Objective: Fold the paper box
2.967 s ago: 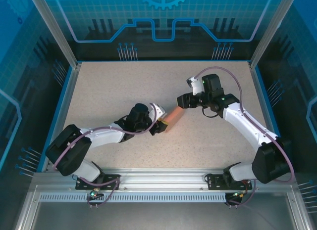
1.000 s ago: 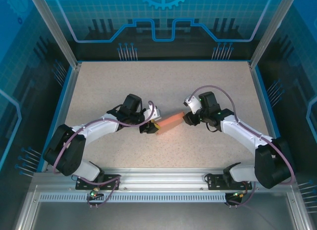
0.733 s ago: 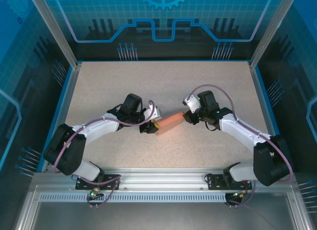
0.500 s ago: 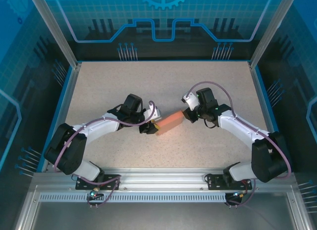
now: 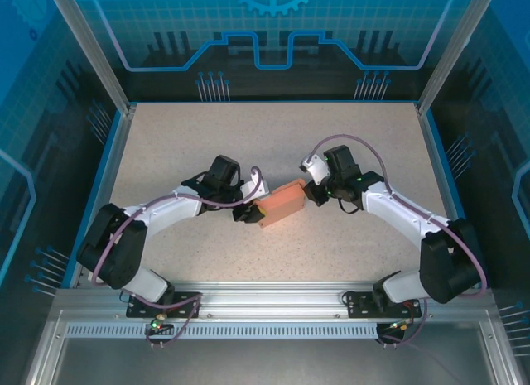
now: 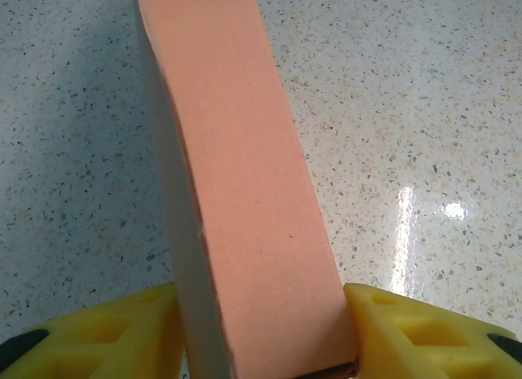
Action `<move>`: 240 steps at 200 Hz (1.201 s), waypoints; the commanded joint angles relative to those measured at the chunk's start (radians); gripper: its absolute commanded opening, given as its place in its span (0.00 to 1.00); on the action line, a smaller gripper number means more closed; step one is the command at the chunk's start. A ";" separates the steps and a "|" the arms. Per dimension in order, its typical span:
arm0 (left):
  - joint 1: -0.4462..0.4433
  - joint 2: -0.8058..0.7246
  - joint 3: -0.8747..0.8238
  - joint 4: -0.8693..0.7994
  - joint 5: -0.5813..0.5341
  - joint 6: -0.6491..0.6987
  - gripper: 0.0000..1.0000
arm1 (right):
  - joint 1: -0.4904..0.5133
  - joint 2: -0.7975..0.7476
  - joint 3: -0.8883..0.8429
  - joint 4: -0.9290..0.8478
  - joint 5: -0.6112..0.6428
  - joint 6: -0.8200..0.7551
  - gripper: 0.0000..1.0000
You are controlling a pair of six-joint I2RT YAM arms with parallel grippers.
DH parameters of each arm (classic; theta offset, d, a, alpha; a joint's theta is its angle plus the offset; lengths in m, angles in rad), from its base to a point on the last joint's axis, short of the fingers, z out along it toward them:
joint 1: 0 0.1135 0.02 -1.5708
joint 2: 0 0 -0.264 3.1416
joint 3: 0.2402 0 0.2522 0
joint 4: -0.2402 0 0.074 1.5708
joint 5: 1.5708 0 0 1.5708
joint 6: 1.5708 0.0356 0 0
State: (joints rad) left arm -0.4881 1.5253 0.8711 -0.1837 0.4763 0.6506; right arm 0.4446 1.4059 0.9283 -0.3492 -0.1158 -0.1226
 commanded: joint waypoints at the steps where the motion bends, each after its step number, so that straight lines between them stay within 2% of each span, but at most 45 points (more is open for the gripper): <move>1: 0.005 0.015 0.032 -0.034 -0.018 -0.017 0.51 | 0.019 0.015 0.034 -0.032 -0.021 0.019 0.14; 48: 0.004 0.016 0.037 -0.042 -0.030 -0.027 0.49 | 0.031 0.030 0.065 -0.064 -0.008 0.028 0.13; 103: 0.002 0.014 0.034 -0.042 -0.034 -0.021 0.49 | 0.031 0.039 0.080 -0.063 0.014 0.036 0.27; 160: 0.001 0.012 0.032 -0.041 -0.040 -0.019 0.50 | 0.031 0.047 0.090 -0.061 0.012 0.052 0.18; 177: 0.000 0.014 0.032 -0.041 -0.039 -0.016 0.50 | 0.030 0.049 0.091 -0.060 0.010 0.051 0.18; 240: -0.001 0.010 0.032 -0.044 -0.044 -0.016 0.50 | 0.020 0.051 0.118 -0.076 0.028 0.027 0.32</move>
State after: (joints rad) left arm -0.4881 1.5253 0.8829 -0.2016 0.4465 0.6281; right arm 0.4644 1.4532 1.0058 -0.4019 -0.0940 -0.0834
